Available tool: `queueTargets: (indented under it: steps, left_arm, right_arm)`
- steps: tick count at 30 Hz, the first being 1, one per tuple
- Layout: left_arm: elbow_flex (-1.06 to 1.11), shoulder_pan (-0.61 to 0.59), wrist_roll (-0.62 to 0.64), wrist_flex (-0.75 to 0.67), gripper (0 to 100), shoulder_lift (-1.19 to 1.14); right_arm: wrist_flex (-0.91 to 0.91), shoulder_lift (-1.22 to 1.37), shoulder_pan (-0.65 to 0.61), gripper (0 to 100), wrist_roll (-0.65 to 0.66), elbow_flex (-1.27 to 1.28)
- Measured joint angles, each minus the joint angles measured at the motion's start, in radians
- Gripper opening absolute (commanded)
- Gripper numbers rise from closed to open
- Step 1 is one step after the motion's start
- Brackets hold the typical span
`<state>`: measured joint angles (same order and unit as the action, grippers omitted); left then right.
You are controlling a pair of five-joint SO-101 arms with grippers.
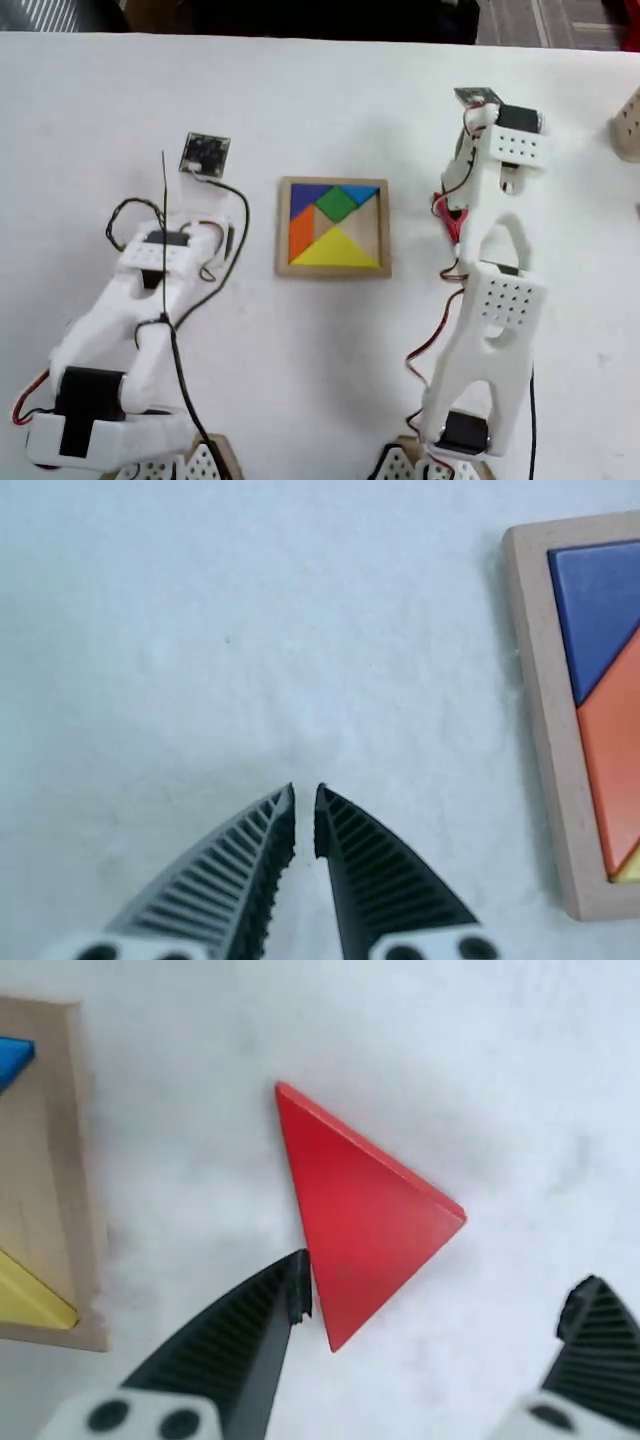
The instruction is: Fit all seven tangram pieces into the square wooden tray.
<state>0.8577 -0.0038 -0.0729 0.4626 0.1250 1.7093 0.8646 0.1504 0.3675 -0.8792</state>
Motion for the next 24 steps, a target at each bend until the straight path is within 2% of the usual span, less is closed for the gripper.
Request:
queueTargets:
  steps: [9,24]
  left_arm:
    - [0.000,0.000,0.000,0.000,6,0.000]
    - [0.000,0.000,0.000,0.000,6,0.000]
  right_arm:
    - [-0.018,0.060,0.046,37.6,0.044,-0.011]
    - [-0.020,0.130,0.009,37.6,0.051,-0.035]
